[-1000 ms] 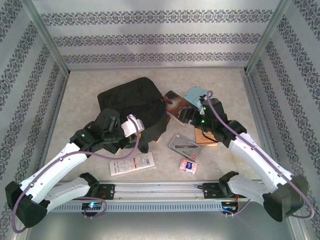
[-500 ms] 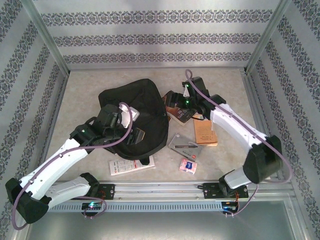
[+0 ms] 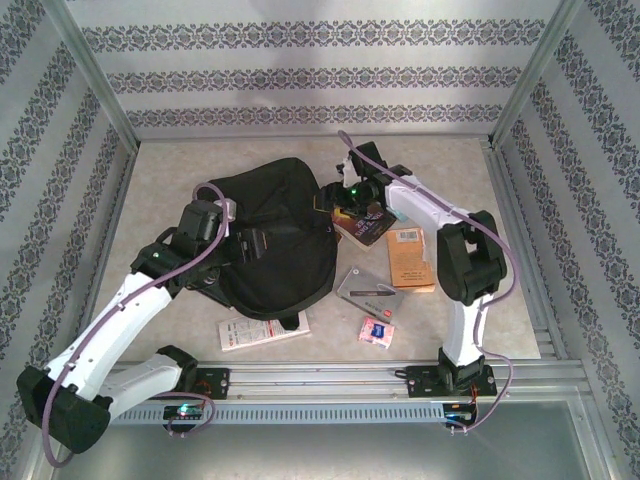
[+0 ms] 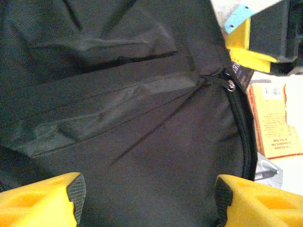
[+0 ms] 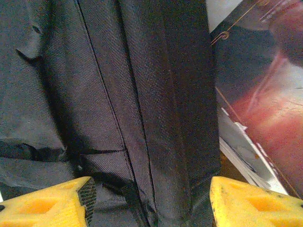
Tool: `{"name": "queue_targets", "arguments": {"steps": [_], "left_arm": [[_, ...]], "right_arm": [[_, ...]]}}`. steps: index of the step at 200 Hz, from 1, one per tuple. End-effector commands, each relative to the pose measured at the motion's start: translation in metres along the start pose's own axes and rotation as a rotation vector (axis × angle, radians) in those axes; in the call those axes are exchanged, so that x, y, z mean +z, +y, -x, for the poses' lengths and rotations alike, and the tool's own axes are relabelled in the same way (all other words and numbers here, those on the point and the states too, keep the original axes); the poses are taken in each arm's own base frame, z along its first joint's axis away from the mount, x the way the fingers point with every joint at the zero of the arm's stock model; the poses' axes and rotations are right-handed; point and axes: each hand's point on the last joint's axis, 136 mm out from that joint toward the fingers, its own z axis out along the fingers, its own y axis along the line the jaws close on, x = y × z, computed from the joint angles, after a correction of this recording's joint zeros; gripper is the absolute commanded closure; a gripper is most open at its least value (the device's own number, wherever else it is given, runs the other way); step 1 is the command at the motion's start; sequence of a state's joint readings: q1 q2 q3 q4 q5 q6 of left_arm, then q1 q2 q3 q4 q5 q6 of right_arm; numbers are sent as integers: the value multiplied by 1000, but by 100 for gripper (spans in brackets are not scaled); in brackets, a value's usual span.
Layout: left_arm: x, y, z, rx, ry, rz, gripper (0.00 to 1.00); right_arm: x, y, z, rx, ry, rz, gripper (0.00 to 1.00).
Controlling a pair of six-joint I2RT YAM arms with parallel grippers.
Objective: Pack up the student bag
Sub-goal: Unzip the student bag to access the book.
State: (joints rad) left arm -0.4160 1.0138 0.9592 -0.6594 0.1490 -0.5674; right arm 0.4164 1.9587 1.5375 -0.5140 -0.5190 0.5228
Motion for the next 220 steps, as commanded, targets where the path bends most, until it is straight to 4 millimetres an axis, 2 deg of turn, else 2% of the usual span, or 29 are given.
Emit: {"name": "queue_targets", "arguments": {"steps": [1, 15, 37, 56, 75, 103, 116, 131, 154, 180, 220], "left_arm": [[5, 15, -13, -63, 59, 60, 27], [7, 24, -15, -66, 64, 102, 27], [7, 40, -20, -87, 61, 176, 27], [10, 41, -22, -97, 66, 163, 27], [16, 28, -14, -92, 74, 114, 28], [32, -15, 3, -194, 89, -63, 28], [39, -36, 14, -249, 74, -139, 28], [47, -59, 25, -289, 53, -190, 29], [63, -85, 34, -386, 58, -224, 36], [86, -88, 31, -533, 94, -157, 50], [104, -85, 22, -691, 110, -101, 53]], "right_arm": [[8, 10, -4, -33, 42, 48, 39], [13, 5, -1, -18, 37, 50, 51], [18, 9, 3, 6, 37, 113, 74], [17, 14, 5, 30, 31, 156, 90], [13, 26, 6, 46, 14, 220, 91], [-1, 46, 8, 63, -45, 327, 96], [-6, 47, 9, 82, -78, 351, 100], [-9, 48, 10, 112, -116, 387, 100], [-14, 49, 11, 152, -173, 423, 100], [-18, 51, 8, 173, -226, 444, 100], [-24, 54, 1, 189, -293, 466, 100]]}}
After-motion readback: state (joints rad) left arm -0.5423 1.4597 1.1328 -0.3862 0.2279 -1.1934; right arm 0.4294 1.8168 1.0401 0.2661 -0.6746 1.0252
